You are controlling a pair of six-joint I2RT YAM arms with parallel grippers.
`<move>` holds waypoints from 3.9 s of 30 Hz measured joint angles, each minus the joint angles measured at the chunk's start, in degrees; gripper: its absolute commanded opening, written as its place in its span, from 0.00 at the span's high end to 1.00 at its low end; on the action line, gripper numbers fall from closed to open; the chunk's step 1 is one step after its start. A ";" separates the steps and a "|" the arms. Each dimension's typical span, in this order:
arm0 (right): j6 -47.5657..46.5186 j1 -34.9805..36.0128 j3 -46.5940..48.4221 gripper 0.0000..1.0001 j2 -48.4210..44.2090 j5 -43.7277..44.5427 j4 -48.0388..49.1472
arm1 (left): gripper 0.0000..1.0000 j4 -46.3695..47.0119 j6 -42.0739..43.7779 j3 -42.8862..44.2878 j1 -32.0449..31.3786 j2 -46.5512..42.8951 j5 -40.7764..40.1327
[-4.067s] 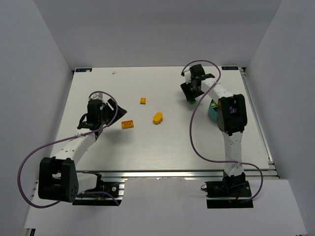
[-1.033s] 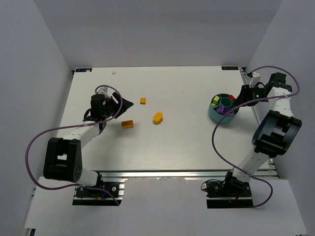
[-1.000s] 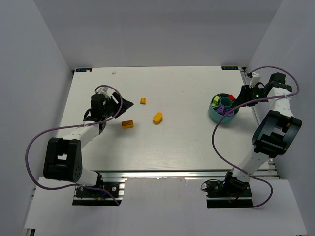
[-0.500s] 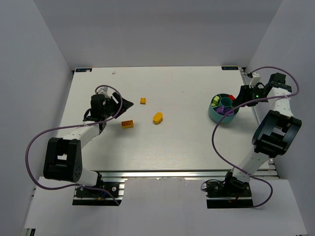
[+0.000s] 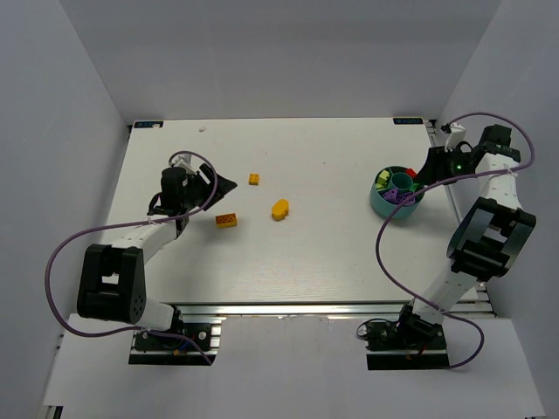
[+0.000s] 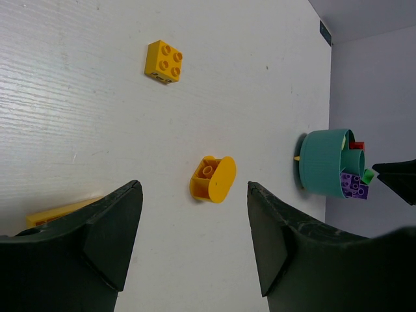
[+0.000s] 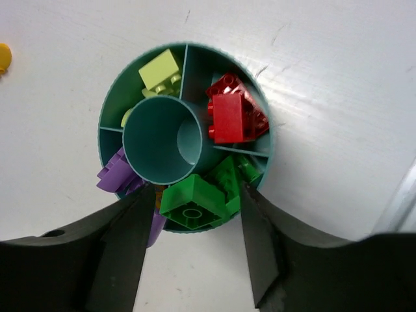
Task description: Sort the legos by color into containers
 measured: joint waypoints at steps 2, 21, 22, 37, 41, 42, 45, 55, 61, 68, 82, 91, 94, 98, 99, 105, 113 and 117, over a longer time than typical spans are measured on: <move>-0.63 0.00 1.73 0.11 -0.55 -0.48 -0.09 | 0.25 -0.52 0.37 0.17 0.00 0.00 -0.09; -29.05 48.68 -1.77 0.38 -2.99 -5.51 -0.24 | 0.92 -12.61 0.33 -3.54 5.92 -18.51 -10.51; -30.08 49.88 -1.77 0.27 -1.75 -5.49 -0.22 | 0.88 -13.31 0.20 -4.11 6.01 -19.45 -10.56; -70.49 56.24 12.72 0.12 14.62 -4.68 -14.16 | 0.28 -22.47 -1.16 -9.27 6.05 -30.03 -10.97; -74.14 58.40 16.09 0.12 16.92 0.00 -15.76 | 0.22 -22.97 -1.14 -10.14 6.05 -31.74 -10.97; -74.73 58.71 17.20 0.13 17.59 0.81 -16.11 | 0.21 -23.15 -1.16 -10.23 6.05 -31.80 -10.97; -75.89 59.06 20.15 0.13 19.30 2.97 -17.09 | 0.20 -23.45 -1.16 -10.88 6.05 -31.82 -10.97; -75.65 60.46 24.50 0.18 21.70 7.98 -19.56 | 0.19 -24.04 -0.31 -11.67 6.05 -31.65 -10.93; -75.21 61.61 29.59 0.19 24.72 11.82 -21.73 | 0.19 -24.06 0.61 -11.69 6.05 -31.71 -10.93; -77.31 62.25 30.88 0.19 25.20 15.45 -23.21 | 0.19 -24.20 1.51 -12.22 6.05 -32.15 -10.69; -75.76 63.06 31.85 0.21 30.91 17.27 -20.85 | 0.19 -24.15 1.60 -13.57 6.05 -32.15 -10.38; -74.53 63.12 32.17 0.29 33.40 18.32 -19.06 | 0.19 -24.17 1.57 -13.57 6.05 -31.91 -10.03; -74.42 63.12 32.30 0.33 33.40 18.32 -18.51 | 0.19 -24.13 1.57 -13.57 6.05 -31.52 -9.86; -74.16 63.12 32.30 0.39 33.40 18.32 -18.45 | 0.19 -24.00 1.57 -13.57 6.05 -30.82 -9.62; -74.07 63.12 32.26 0.41 33.40 18.32 -18.40 | 0.19 -23.98 1.55 -13.57 6.05 -30.75 -9.60; -72.98 63.28 32.24 0.64 33.38 17.81 -18.27 | 0.19 -23.87 1.33 -13.57 6.05 -30.73 -9.55; -58.36 62.34 29.24 1.00 28.04 7.32 -14.14 | 0.19 -22.16 0.11 -13.57 6.05 -30.75 -9.27; -39.71 58.03 20.52 1.00 14.32 -0.11 -5.51 | 0.19 -19.28 -0.85 -13.84 6.05 -30.51 -8.63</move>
